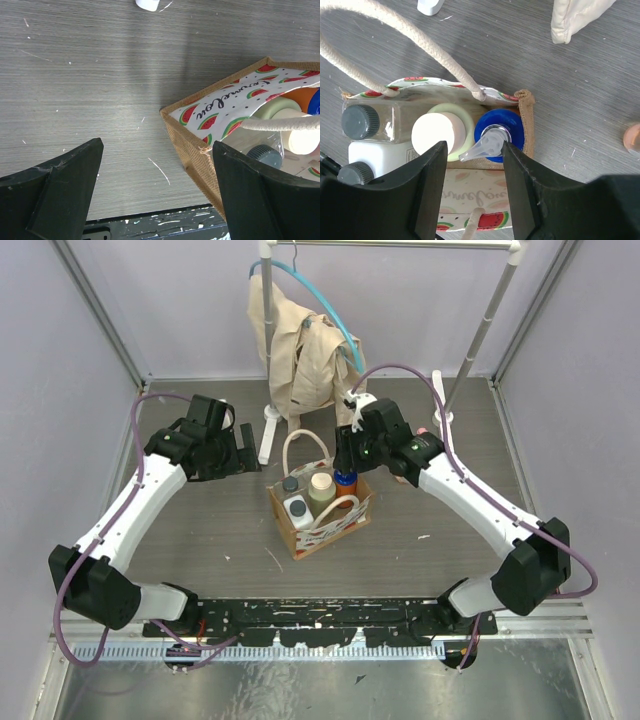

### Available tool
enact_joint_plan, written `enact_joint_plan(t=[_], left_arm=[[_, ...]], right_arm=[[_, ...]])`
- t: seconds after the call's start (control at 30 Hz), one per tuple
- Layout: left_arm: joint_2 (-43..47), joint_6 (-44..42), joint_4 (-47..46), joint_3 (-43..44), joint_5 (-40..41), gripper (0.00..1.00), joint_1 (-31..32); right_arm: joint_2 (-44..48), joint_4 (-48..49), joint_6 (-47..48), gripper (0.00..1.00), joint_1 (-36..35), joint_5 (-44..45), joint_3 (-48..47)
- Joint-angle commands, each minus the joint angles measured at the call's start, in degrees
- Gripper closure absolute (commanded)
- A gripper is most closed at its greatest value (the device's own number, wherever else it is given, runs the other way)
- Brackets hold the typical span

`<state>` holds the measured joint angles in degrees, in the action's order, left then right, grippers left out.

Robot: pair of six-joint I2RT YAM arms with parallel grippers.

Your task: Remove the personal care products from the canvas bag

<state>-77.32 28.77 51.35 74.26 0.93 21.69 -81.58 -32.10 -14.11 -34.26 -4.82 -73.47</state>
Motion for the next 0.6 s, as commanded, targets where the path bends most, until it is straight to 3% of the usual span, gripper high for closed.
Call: enact_joint_plan(t=[0.0,0.57], left_arm=[[-0.1,0.2,-1.3,-0.3,-1.0,0.02,0.2],[0.2,0.1,-1.5,-1.1,-1.1,0.02,0.2]], right_arm=[[2.0,-0.4,0.3,0.47,-0.4,4.0,-1.0],[-3.4,2.3,-0.7,0.48,-0.4,0.3,1.5]])
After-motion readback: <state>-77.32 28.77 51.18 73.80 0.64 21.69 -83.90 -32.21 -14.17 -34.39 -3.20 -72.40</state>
